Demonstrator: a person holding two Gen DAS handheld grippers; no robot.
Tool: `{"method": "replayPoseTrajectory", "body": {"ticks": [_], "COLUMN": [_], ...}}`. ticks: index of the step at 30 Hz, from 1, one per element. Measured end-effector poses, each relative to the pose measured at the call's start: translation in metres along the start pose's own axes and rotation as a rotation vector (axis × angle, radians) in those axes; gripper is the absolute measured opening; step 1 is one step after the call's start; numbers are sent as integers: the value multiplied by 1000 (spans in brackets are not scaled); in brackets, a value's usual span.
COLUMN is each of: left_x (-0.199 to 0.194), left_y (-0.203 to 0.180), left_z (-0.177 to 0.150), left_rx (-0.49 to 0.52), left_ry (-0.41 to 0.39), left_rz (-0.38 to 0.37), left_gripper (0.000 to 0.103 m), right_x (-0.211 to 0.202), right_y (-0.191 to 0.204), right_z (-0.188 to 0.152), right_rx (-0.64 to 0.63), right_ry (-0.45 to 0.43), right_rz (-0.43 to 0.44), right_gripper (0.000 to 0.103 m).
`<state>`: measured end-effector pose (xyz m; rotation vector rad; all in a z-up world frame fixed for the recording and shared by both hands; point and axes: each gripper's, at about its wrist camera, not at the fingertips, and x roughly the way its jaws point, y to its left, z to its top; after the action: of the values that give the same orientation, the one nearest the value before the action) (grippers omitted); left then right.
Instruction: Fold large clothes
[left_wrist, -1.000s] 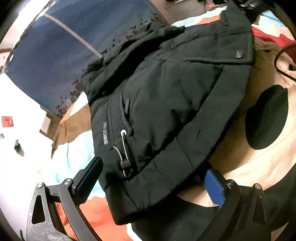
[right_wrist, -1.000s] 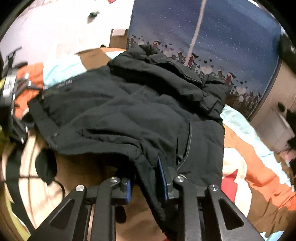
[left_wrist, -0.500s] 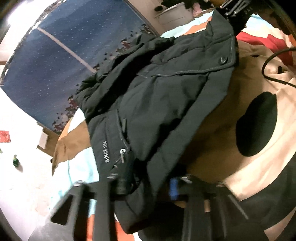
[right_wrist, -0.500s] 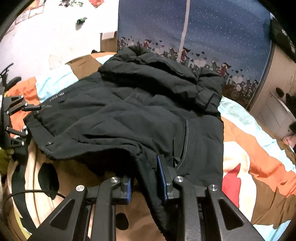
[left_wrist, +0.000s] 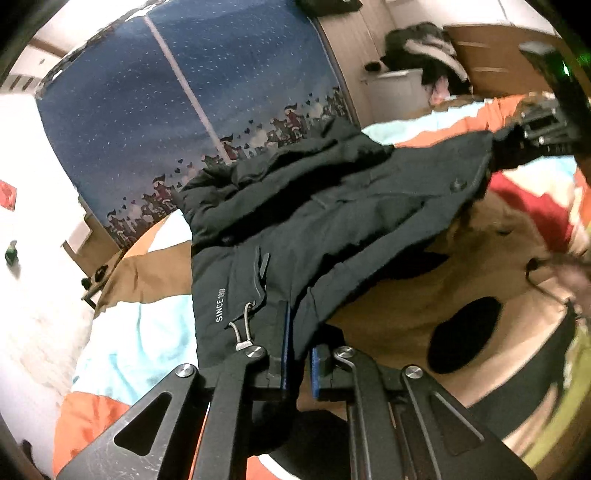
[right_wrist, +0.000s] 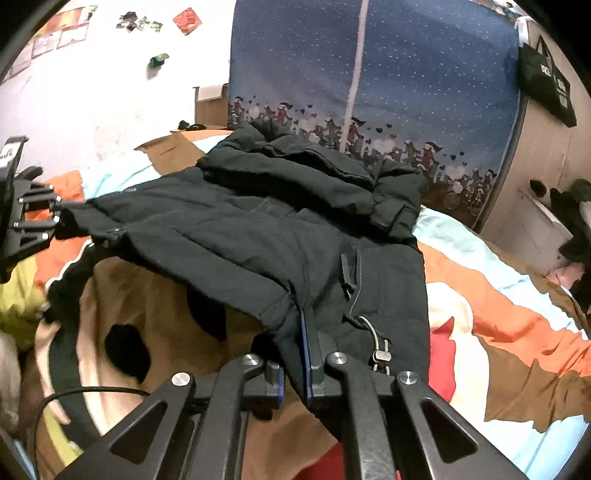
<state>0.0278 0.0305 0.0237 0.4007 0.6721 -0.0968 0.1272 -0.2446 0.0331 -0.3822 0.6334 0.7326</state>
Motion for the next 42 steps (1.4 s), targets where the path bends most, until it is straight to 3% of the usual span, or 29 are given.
{"method": "replayPoseTrajectory", "body": {"ticks": [6,13,18,24,35,42], "left_x": [-15,-6,23,76,161,213], "left_y": [4,56,95,130,180,206], "left_z": [16,88,150,196,220,228], "left_rx": [7,-70,-103,-176,-284,-381], "left_ry": [12,-8,9,0,-116,-75], "left_rz": [-49,-49,-10,22,108,87], "left_gripper": [6,6,6,6,5,5], "right_x": [-17,-8,17,67,148,201], "right_y": [-6,-28,-48,-80,-131,-150], "right_z": [22,96,150,184,215,227], "right_rx": [-7,-92,-143,-130,-61,-38], "right_ry": [14,-15,30,69,-30,-2], "right_rz": [45,27,-20,-64,-136,-162], "right_gripper": [7,7,7,7,7,7]}}
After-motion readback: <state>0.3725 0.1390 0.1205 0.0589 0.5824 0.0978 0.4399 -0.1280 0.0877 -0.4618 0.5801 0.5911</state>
